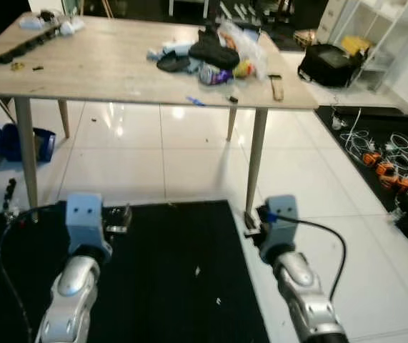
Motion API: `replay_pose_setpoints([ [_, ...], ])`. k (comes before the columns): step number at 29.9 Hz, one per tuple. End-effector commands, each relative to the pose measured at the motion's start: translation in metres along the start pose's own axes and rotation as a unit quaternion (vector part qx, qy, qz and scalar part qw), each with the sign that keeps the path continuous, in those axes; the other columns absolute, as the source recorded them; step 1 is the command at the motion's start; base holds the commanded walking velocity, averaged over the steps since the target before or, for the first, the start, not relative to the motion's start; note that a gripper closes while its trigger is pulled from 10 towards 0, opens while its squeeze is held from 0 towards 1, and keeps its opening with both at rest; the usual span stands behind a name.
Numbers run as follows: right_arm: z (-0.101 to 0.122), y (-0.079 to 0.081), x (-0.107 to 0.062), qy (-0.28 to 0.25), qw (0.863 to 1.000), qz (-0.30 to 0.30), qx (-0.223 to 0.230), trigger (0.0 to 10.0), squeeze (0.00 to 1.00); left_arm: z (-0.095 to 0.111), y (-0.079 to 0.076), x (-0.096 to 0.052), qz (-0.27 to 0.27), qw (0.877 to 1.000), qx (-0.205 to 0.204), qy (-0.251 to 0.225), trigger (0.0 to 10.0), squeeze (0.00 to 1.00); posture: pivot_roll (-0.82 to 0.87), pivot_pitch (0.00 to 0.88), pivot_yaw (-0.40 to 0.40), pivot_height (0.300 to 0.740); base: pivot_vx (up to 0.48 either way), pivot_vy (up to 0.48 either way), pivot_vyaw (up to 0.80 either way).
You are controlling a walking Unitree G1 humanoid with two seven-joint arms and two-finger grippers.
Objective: Picking trash to rubbish bin
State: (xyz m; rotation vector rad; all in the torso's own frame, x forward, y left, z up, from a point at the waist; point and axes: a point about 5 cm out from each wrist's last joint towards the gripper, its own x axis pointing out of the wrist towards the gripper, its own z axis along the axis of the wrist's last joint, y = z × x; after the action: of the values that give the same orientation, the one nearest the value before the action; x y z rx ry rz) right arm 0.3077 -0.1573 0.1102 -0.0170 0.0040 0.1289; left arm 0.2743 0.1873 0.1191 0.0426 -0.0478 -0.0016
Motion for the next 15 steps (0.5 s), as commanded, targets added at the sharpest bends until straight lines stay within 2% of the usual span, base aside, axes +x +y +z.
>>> replay_pose_setpoints([
  [1,-0.004,0.002,-0.001,0.012,1.000,0.000,0.006,10.0,0.00,-0.005,-0.001,-0.004,-0.001,1.000,0.001,0.016,10.0,0.00,-0.02,0.133,-0.099,0.740,0.330,0.000,0.00],
  [9,0.007,-0.004,-0.001,-0.012,1.000,-0.017,0.006,10.0,0.00,-0.002,-0.005,-0.004,-0.008,1.000,0.002,0.014,10.0,0.00,-0.02,0.138,-0.097,0.740,0.331,0.000,0.00],
  [15,0.015,-0.006,0.003,-0.025,1.000,-0.016,-0.001,10.0,0.00,0.000,-0.002,-0.003,0.000,1.000,0.001,0.013,10.0,0.00,-0.02,0.137,-0.105,0.740,0.329,0.000,-0.59],
])
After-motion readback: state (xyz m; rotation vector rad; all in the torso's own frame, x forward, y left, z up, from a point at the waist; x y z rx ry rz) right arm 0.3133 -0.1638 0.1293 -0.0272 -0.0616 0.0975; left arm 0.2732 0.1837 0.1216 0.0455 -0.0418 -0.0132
